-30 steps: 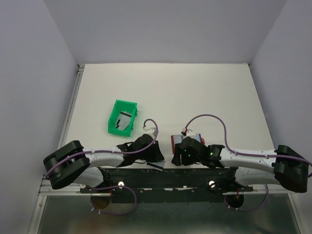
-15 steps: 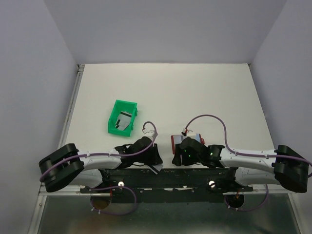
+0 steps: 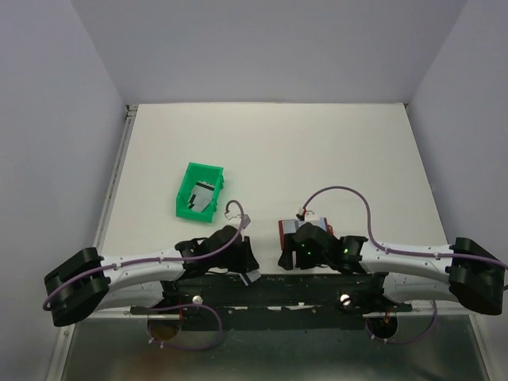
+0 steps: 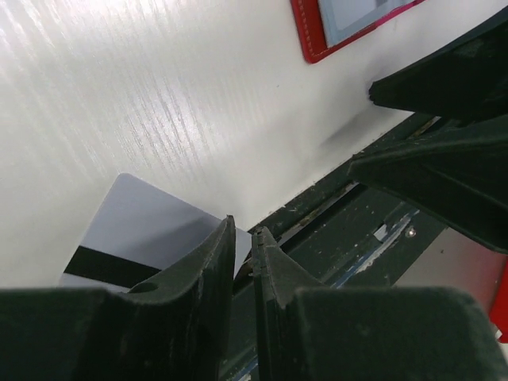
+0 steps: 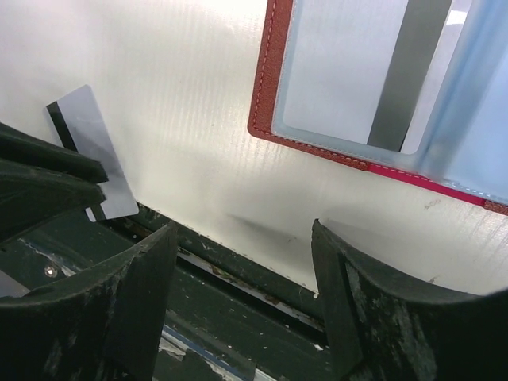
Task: Put the credit cards into the card holder
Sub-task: Move the credit card to the corner of the board, then pick up the credit card at the corner of the board.
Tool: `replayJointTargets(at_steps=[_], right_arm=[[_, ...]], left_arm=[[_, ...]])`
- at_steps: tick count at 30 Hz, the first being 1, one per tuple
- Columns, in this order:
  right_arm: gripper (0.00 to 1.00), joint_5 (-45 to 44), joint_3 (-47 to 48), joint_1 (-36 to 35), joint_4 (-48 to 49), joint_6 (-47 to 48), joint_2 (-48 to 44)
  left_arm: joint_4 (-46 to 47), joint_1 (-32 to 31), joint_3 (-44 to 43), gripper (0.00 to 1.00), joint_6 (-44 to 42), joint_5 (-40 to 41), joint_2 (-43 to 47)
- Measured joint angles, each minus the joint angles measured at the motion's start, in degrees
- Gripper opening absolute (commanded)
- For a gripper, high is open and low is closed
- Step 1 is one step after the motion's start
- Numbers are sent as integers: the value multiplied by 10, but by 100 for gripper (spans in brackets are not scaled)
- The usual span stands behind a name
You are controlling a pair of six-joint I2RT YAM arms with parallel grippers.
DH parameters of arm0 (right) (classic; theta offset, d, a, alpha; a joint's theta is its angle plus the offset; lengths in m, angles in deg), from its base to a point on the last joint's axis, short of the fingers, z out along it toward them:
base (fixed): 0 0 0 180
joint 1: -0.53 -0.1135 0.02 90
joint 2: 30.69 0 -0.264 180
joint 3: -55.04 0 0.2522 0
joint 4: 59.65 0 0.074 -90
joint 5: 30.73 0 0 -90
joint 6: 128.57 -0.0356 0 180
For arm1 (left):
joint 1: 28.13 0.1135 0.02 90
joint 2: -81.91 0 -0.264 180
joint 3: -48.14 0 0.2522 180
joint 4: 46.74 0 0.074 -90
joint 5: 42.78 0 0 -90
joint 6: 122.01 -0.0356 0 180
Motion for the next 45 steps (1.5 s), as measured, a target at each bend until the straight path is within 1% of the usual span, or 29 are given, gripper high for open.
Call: replayJointTargets(at_steps=[3, 5, 6, 7, 8, 12, 13, 15, 16, 19, 20, 23, 26, 27, 30, 32, 36, 39, 45], right_arm=[[77, 2, 0, 0, 2, -9, -6], [79, 9, 0, 0, 11, -19, -8], [85, 14, 0, 0, 18, -24, -8], [96, 21, -2, 0, 31, -32, -7], [100, 31, -5, 0, 45, -43, -5], [100, 78, -10, -1, 117, -85, 34], [100, 86, -10, -3, 133, -95, 49], [100, 102, -7, -7, 162, -109, 70], [100, 106, -5, -9, 167, -114, 76], [100, 100, 2, -14, 151, -115, 71], [100, 94, 5, -14, 139, -115, 66], [99, 63, 9, -14, 110, -112, 24], [91, 49, 9, -14, 102, -110, -4], [89, 48, 9, -14, 101, -109, -8], [77, 54, 3, -15, 112, -120, -6], [74, 68, -14, -16, 139, -135, 3], [70, 103, -49, -19, 190, -174, 57], [69, 127, -50, -22, 225, -191, 87], [68, 155, -42, -23, 250, -199, 130]], left_arm=[[-36, 0, 0, 29, 2, 16, 63], [-58, 0, 0, 30, 3, 31, 109], [-70, 0, 0, 30, 5, 40, 134], [-80, 0, 0, 30, 9, 51, 156], [-95, 0, 0, 30, 13, 66, 187], [-126, 1, 5, 31, 30, 108, 239], [-134, 2, 9, 34, 35, 116, 250], [-151, 3, 14, 43, 42, 130, 251], [-161, 3, 16, 46, 45, 136, 249], [-186, 4, 16, 57, 51, 153, 243], [-194, 4, 15, 59, 51, 161, 244], [-210, 5, 13, 63, 51, 179, 245], [-216, 9, 10, 65, 50, 192, 245], [-217, 10, 10, 65, 49, 194, 245], [-217, 16, 10, 63, 49, 201, 240], [-216, 19, 10, 60, 49, 201, 231], [-205, 24, 11, 56, 48, 201, 213], [-188, 32, 15, 50, 46, 200, 200], [-143, 51, 26, 34, 38, 192, 157]])
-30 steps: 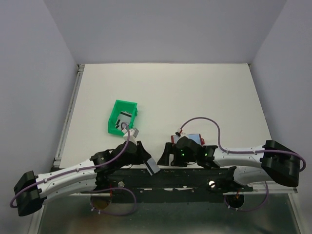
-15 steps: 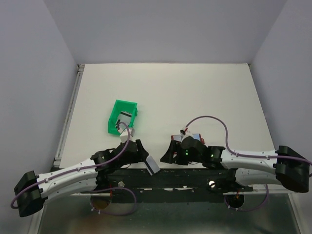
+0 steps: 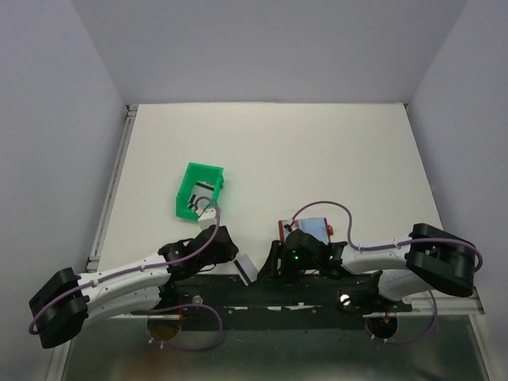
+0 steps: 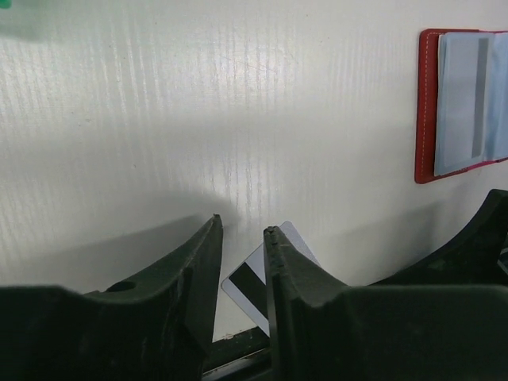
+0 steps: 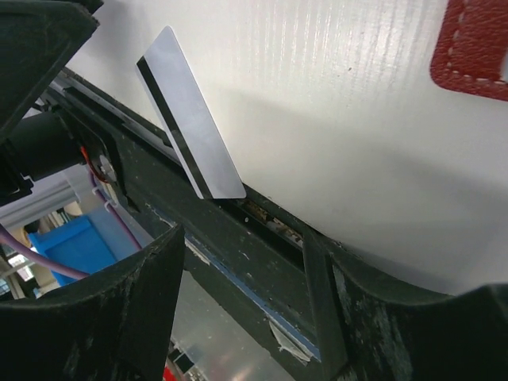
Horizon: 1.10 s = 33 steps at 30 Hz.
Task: Put the credit cards into the card holder
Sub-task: Pick up the credit card at the corner of the board.
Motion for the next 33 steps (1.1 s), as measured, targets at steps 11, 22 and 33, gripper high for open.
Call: replayJointTargets(at_steps=[11, 22, 33], right_arm=[[63, 75, -9, 12, 162, -35, 98], [54, 115, -20, 26, 282, -55, 158], [33, 129, -20, 33, 338, -59, 199]], left_arm=[[54, 4, 14, 21, -4, -43, -50], [105, 4, 48, 16, 7, -70, -34], [138, 4, 65, 15, 26, -85, -34]])
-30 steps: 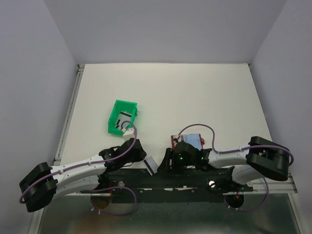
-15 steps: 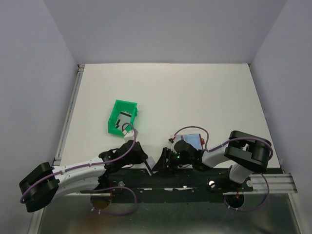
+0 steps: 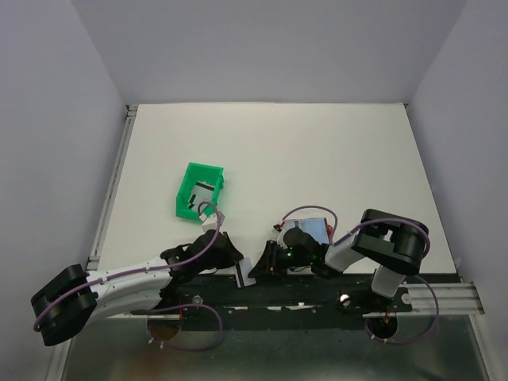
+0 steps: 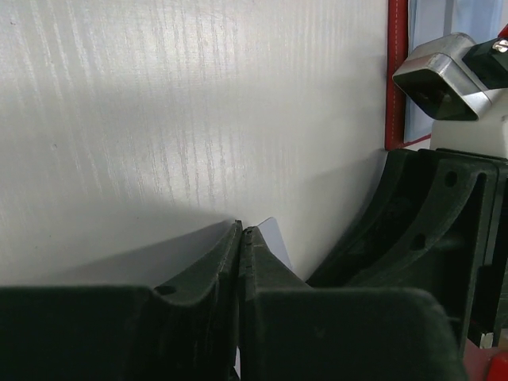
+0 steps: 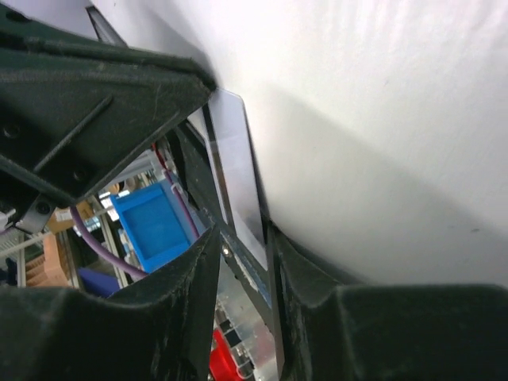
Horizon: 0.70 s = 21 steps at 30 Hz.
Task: Put the credit cards into the card holder
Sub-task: Pick up the credit card at the corner of the board.
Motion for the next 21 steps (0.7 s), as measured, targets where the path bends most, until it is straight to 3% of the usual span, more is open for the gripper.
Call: replayJointTargets(at_steps=[9, 12, 17, 21], right_arm=[[0, 4, 0, 7, 42, -5, 34], [0, 6, -2, 7, 65, -9, 38], [0, 5, -16, 9, 100, -11, 39], [0, -3, -34, 10, 114, -11, 29]], left_arm=[[3, 0, 6, 15, 6, -1, 8], [-3, 0, 7, 20, 9, -1, 14], [-43, 0, 5, 41, 14, 3, 52], [-105, 0, -11, 45, 16, 28, 122]])
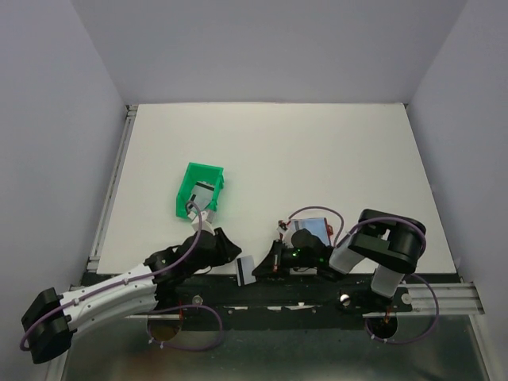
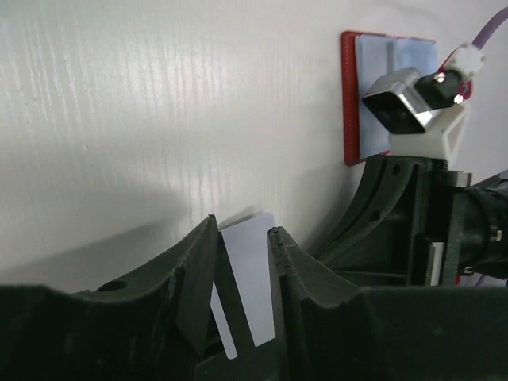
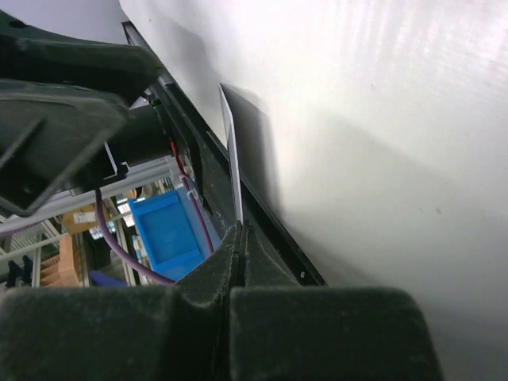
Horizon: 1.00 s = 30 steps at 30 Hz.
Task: Put the credit cards into the card holder
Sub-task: Pick up the credit card at the corner of the board.
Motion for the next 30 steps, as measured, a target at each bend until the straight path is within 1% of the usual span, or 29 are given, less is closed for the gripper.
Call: replayJointTargets(at_steps=[3, 6, 11, 14, 20, 26, 30], right_arm=[[0, -14, -18, 0, 2, 2, -23], [0, -29, -30, 3, 1, 7, -50], [0, -45, -49, 17, 3, 25, -105], [0, -44, -65, 44, 10, 35, -144], [0, -18, -74, 108, 12, 52, -217], [0, 19, -71, 131, -1, 65, -263], [0, 31, -70, 134, -21, 73, -284]], left_arm=[[-35, 0, -11, 47, 2, 22, 58], [-51, 1, -12, 49, 5, 32, 94], [-69, 2, -12, 49, 8, 34, 110], [-66, 2, -12, 50, 8, 31, 113], [-36, 2, -14, 50, 6, 21, 127], [27, 2, -17, 50, 13, 0, 142], [71, 2, -9, 51, 20, -8, 160]])
